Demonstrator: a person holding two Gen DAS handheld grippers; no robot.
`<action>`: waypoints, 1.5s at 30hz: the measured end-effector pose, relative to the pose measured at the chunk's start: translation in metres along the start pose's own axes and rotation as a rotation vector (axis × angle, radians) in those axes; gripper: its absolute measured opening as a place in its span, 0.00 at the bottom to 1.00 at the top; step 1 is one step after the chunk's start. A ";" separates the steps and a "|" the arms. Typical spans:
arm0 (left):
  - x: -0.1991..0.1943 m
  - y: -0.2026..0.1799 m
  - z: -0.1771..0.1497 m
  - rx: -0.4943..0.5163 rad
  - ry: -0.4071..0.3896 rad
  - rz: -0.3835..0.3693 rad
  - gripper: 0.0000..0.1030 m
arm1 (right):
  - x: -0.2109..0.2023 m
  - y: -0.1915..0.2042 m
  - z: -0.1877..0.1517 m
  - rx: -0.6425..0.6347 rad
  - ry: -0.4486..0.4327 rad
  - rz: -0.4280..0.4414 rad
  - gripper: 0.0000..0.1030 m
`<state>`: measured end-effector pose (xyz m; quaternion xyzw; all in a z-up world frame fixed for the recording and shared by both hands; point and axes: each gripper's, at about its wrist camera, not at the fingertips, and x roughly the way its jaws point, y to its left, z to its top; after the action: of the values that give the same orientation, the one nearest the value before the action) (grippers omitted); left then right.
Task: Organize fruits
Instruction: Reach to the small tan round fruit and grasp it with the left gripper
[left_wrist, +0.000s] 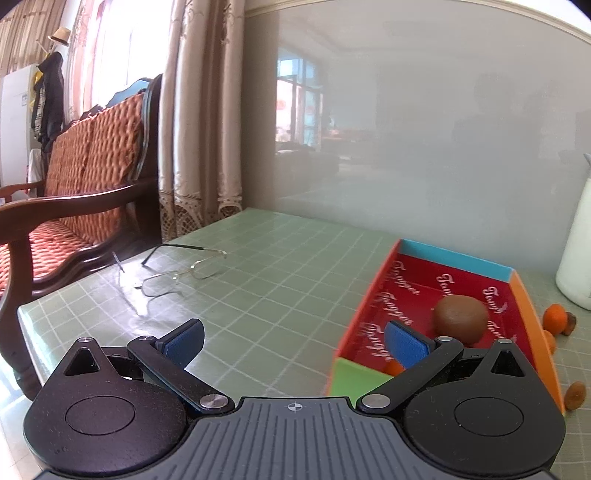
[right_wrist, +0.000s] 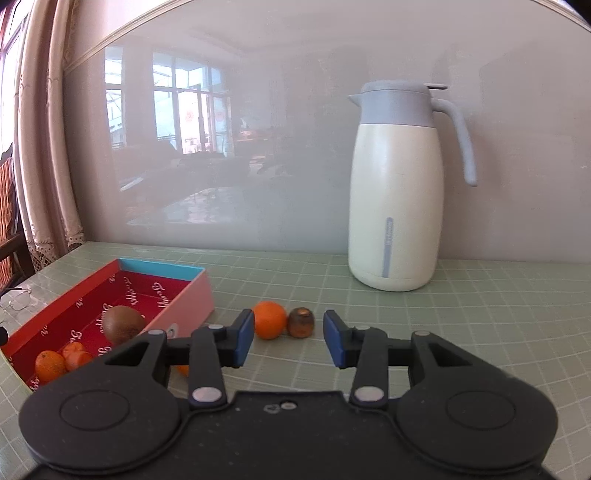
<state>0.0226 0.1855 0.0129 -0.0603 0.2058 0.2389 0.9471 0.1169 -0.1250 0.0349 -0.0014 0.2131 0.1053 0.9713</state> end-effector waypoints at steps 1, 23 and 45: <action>0.000 -0.003 0.000 0.003 0.000 -0.005 1.00 | -0.001 -0.002 0.000 0.000 0.000 -0.004 0.40; -0.028 -0.089 -0.005 0.082 -0.025 -0.197 1.00 | -0.030 -0.075 -0.008 0.051 -0.012 -0.117 0.41; -0.064 -0.205 -0.032 0.317 -0.051 -0.402 0.99 | -0.062 -0.158 -0.023 0.137 -0.018 -0.249 0.43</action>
<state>0.0578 -0.0285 0.0133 0.0551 0.2005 0.0122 0.9781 0.0853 -0.2927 0.0333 0.0395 0.2094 -0.0310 0.9765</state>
